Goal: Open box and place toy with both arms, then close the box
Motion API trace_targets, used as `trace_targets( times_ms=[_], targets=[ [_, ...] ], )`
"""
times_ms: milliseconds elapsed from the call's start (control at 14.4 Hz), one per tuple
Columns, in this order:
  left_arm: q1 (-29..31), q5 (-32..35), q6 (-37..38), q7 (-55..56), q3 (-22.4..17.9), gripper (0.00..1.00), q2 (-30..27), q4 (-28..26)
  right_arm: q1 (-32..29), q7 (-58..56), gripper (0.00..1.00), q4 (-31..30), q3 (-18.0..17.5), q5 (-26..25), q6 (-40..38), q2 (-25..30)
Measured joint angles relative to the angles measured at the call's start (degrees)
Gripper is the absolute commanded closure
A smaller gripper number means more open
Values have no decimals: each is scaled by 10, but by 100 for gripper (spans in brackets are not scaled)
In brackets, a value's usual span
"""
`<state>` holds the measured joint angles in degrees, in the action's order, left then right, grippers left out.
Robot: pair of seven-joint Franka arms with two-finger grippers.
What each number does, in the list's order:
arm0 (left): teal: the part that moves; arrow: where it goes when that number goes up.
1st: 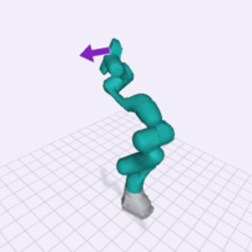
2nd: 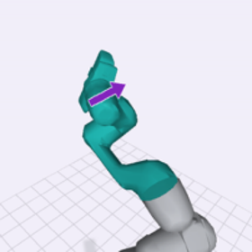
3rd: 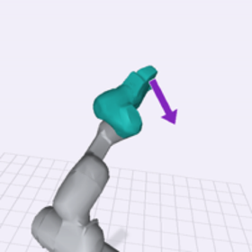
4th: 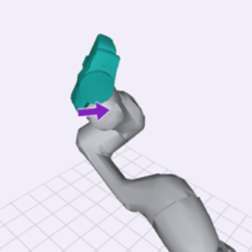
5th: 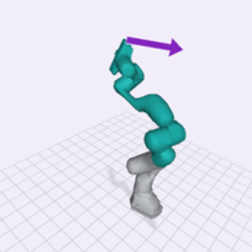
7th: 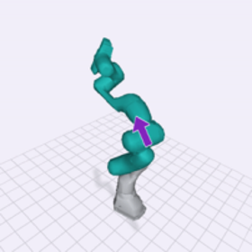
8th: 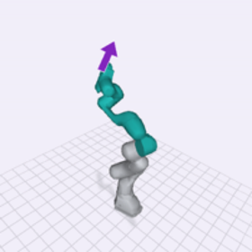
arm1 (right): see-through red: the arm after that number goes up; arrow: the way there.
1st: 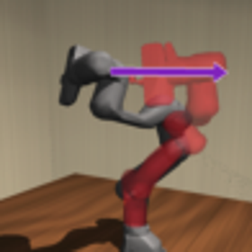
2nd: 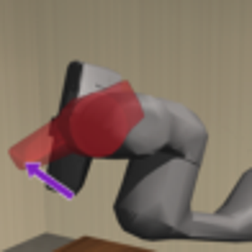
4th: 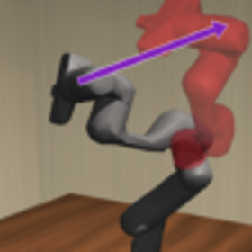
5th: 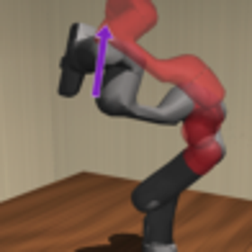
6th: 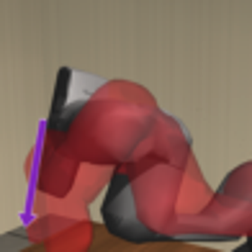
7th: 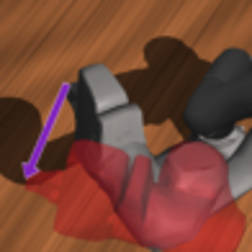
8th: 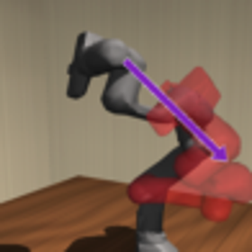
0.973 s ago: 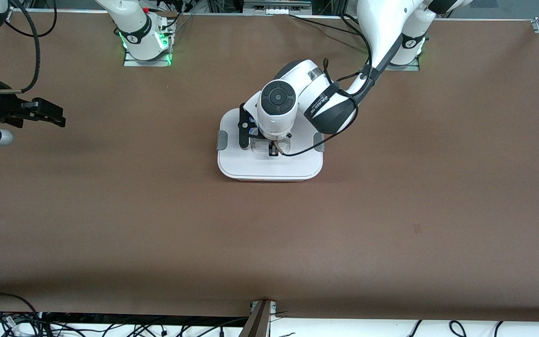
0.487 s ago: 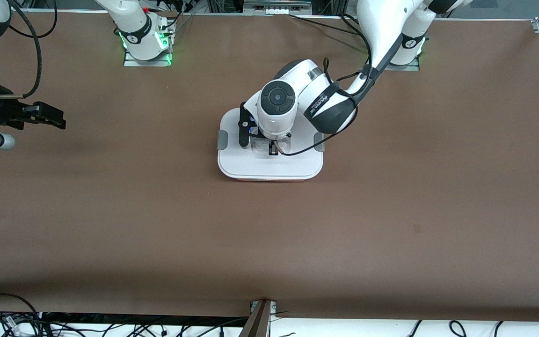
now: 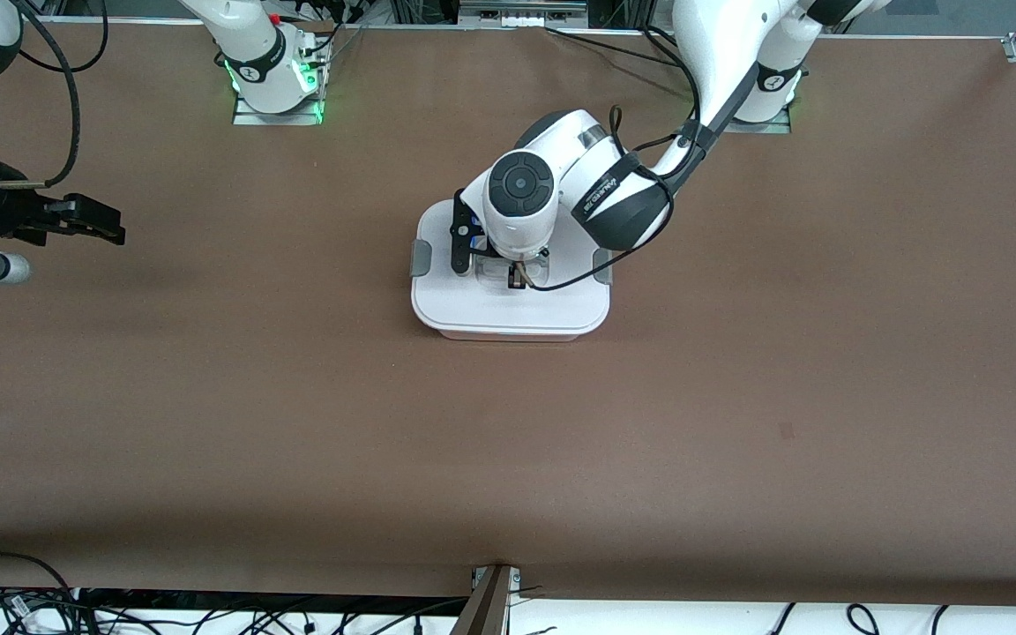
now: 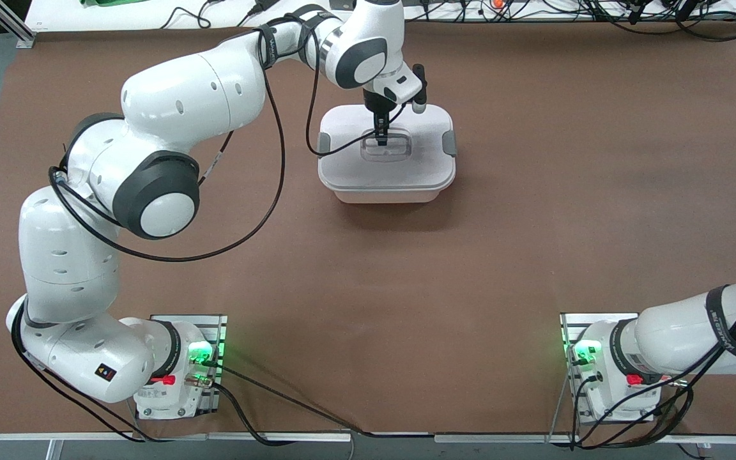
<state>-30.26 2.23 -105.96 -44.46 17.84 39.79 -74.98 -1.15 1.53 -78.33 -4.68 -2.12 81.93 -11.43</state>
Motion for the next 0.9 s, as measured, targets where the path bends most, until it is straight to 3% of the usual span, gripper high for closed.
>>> trace_targets(
  times_ms=[70,278,487,904],
  targets=[
    [0,0,0,0,0,1,0,0,0,0,0,0,0,0,0,0],
    [4,13,24,0,-5,0,-5,-2,0,0,0,0,0,0,1,-2],
    [21,14,50,35,-9,0,-45,-1,0,0,0,0,0,0,2,-2],
    [119,37,80,84,-21,0,-150,-1,0,0,0,0,0,0,7,-3]
  ],
)
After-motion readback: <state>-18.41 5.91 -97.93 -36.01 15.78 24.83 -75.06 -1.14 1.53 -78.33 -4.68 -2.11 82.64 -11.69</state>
